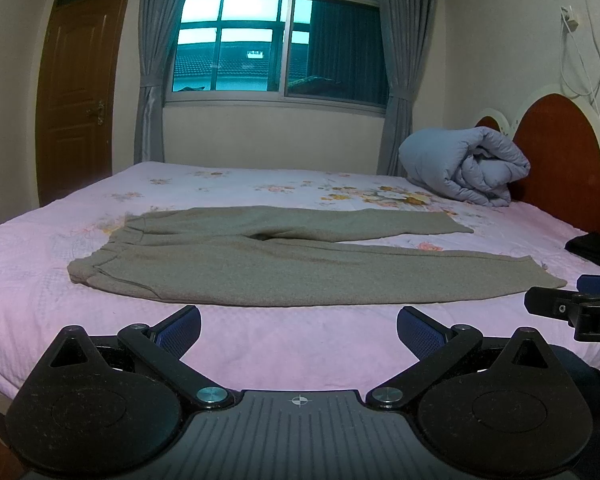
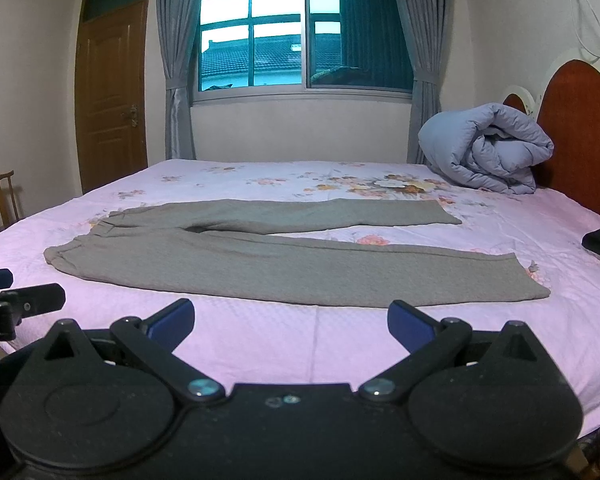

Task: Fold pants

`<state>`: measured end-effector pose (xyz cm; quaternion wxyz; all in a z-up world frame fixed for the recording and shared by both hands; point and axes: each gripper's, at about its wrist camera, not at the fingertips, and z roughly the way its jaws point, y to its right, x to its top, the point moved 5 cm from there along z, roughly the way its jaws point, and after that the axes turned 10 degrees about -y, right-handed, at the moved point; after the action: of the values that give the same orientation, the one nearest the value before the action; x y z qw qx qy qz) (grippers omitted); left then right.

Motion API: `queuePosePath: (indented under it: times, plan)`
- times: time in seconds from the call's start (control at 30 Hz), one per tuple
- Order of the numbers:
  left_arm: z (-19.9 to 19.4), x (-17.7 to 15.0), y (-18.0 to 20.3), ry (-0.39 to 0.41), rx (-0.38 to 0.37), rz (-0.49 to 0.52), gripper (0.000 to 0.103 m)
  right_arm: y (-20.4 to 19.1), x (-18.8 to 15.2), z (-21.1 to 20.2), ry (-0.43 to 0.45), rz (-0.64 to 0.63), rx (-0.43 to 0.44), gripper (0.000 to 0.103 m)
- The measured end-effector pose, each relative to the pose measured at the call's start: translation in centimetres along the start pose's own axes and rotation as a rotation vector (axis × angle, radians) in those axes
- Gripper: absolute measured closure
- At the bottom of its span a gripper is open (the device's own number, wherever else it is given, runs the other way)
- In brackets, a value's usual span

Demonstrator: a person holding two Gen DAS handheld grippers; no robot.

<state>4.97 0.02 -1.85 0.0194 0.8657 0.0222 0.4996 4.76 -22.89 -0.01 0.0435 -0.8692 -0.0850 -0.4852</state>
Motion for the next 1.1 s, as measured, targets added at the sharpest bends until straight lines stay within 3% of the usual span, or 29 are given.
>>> queuePosePath:
  times: [1.1]
  plan:
    - [0.16,-0.23,-0.05,-0.004,0.001,0.002,0.000,0.32,-0.63,0.48,-0.008,0.006,-0.003,0.006]
